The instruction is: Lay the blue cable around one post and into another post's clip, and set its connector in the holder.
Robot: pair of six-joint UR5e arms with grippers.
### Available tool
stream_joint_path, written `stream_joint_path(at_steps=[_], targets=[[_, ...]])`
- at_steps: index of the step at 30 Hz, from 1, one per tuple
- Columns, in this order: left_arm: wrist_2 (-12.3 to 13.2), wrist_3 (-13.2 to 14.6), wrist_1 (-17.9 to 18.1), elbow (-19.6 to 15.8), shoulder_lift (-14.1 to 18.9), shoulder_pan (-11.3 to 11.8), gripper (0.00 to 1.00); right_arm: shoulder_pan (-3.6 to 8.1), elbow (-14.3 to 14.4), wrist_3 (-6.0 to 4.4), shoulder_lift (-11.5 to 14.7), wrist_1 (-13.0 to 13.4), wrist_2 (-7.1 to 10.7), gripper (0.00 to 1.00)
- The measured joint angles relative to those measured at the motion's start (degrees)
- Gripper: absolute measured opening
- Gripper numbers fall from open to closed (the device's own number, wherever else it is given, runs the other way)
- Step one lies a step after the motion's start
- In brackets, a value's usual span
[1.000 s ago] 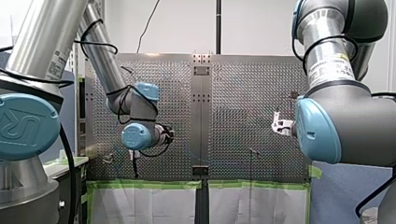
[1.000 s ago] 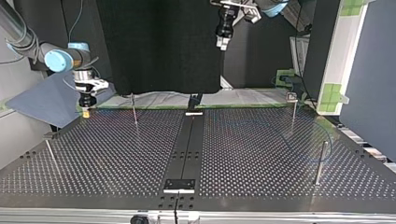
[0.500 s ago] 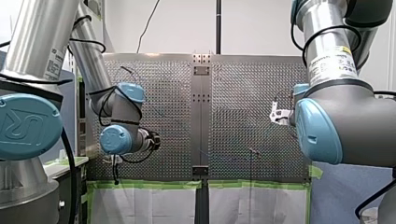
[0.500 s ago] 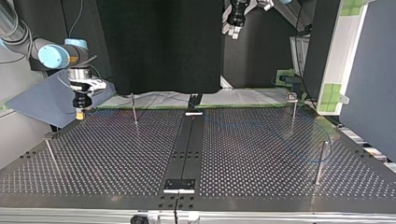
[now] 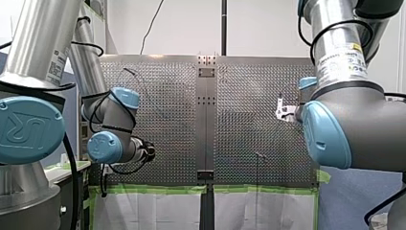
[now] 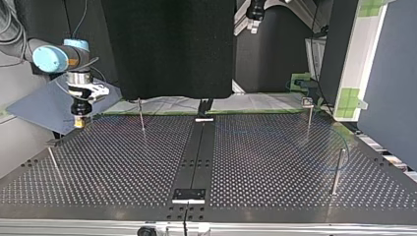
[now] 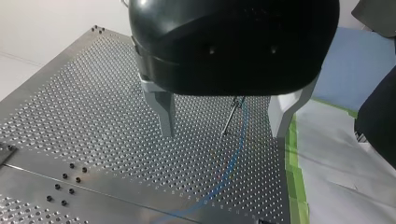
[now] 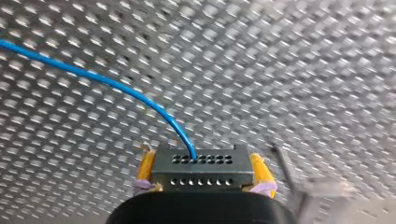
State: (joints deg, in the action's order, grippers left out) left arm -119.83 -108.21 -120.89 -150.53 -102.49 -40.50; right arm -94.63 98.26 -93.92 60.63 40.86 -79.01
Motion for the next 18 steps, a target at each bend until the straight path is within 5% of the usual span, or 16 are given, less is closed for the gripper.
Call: stream_joint_path(at_steps=[10, 18], targets=[[0.0, 0.02, 0.13, -0.02, 0.01, 0.38, 1.0, 0.18, 1.86, 1.71, 4.18, 0.42, -0.54, 0.0], [0.24, 0.39, 0.04, -0.01, -0.01, 1.06, 1.0, 1.35, 5.0, 0.54, 7.76, 4.04, -0.99, 0.0]])
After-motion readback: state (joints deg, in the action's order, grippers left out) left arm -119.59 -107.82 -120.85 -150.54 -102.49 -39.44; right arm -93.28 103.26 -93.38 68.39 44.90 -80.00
